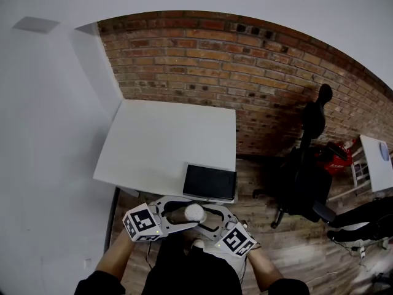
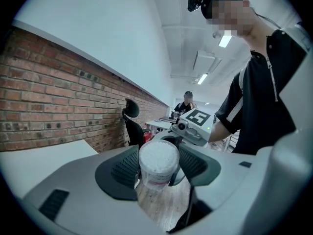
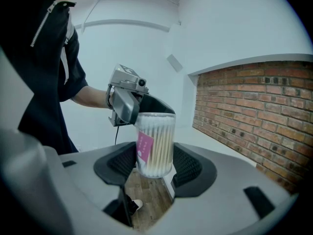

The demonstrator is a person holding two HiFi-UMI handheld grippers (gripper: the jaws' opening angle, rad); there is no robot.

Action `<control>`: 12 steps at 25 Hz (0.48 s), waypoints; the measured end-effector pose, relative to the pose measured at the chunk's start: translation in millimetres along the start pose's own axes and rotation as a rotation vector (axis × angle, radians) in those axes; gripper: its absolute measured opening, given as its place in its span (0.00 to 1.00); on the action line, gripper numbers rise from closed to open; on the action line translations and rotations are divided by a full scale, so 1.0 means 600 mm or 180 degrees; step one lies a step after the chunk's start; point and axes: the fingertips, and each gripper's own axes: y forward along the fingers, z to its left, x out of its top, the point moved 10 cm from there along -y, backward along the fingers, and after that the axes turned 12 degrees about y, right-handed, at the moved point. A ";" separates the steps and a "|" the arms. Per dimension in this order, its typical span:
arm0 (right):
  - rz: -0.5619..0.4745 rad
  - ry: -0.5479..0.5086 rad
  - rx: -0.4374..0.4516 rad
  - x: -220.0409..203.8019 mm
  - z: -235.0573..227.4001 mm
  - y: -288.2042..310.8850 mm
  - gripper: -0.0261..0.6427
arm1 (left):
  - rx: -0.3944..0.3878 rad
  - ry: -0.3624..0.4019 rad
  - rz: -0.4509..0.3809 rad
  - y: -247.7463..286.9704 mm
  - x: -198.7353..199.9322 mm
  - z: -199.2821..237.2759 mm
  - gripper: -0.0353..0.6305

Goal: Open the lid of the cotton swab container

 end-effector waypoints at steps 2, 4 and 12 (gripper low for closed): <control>-0.0007 -0.0001 -0.0001 0.005 0.001 -0.001 0.40 | -0.0016 -0.0010 0.0004 0.000 0.002 0.001 0.45; 0.0009 0.0001 -0.0013 0.008 0.003 -0.003 0.40 | -0.0033 -0.0012 0.0015 -0.001 0.003 0.001 0.45; -0.0060 0.0009 -0.0003 0.012 0.007 -0.008 0.40 | -0.0054 -0.0044 -0.0031 -0.005 0.011 -0.001 0.45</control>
